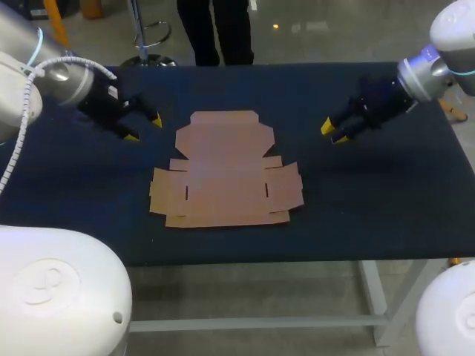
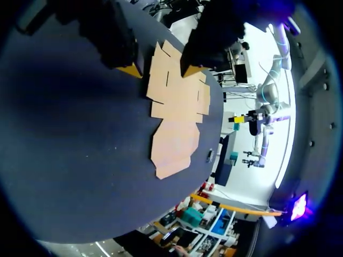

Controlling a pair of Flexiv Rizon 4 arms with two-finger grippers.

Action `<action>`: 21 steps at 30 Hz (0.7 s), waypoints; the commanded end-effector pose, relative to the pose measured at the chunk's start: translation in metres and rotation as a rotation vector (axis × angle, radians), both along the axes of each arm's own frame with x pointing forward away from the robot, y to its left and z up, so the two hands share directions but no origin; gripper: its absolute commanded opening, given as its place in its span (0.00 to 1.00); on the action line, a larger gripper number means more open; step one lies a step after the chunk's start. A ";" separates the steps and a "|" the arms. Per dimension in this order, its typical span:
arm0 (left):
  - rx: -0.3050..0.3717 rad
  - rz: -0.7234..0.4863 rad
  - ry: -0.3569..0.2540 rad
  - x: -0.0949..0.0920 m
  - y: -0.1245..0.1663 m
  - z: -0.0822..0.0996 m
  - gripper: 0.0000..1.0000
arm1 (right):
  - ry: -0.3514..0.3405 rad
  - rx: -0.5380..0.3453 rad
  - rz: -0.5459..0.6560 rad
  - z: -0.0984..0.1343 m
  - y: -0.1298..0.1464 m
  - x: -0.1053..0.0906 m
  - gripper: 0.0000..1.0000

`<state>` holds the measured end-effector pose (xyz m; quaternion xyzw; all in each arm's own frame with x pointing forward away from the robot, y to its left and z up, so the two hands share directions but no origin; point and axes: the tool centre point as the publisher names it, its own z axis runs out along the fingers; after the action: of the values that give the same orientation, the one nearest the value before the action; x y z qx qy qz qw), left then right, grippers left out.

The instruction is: Assemble the packaging by folding the flat box into shape, placing the metal phone stand inside, and closing the box properly

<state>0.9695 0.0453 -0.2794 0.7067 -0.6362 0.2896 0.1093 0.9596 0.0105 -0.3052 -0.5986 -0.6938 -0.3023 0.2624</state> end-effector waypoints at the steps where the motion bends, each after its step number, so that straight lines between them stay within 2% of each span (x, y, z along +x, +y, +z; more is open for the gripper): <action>1: 0.010 -0.001 0.014 -0.004 0.004 0.001 0.00 | -0.004 -0.008 -0.009 0.005 -0.001 0.004 0.48; 5: 0.017 -0.028 0.032 -0.006 0.007 -0.004 0.00 | -0.008 -0.007 -0.012 0.004 0.004 0.011 0.45; 8: 0.020 -0.034 0.044 -0.007 0.010 -0.009 0.00 | -0.015 -0.014 -0.013 0.003 0.009 0.015 0.36; 10: 0.030 -0.046 0.056 -0.007 0.012 -0.011 0.00 | -0.015 -0.014 -0.011 0.001 0.012 0.018 0.27; 12: 0.030 -0.052 0.063 -0.007 0.012 -0.014 0.00 | -0.015 -0.013 -0.011 -0.001 0.014 0.020 0.11; 13: 0.034 -0.056 0.067 -0.008 0.012 -0.015 0.00 | -0.014 -0.012 -0.011 -0.002 0.016 0.021 0.00; 21: 0.037 -0.104 0.078 -0.009 0.010 -0.025 0.00 | 0.003 -0.004 -0.012 -0.015 0.029 0.024 0.00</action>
<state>0.9552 0.0565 -0.3010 0.6879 -0.6687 0.2493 0.1323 0.9792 0.0352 -0.3141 -0.6054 -0.6898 -0.3034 0.2561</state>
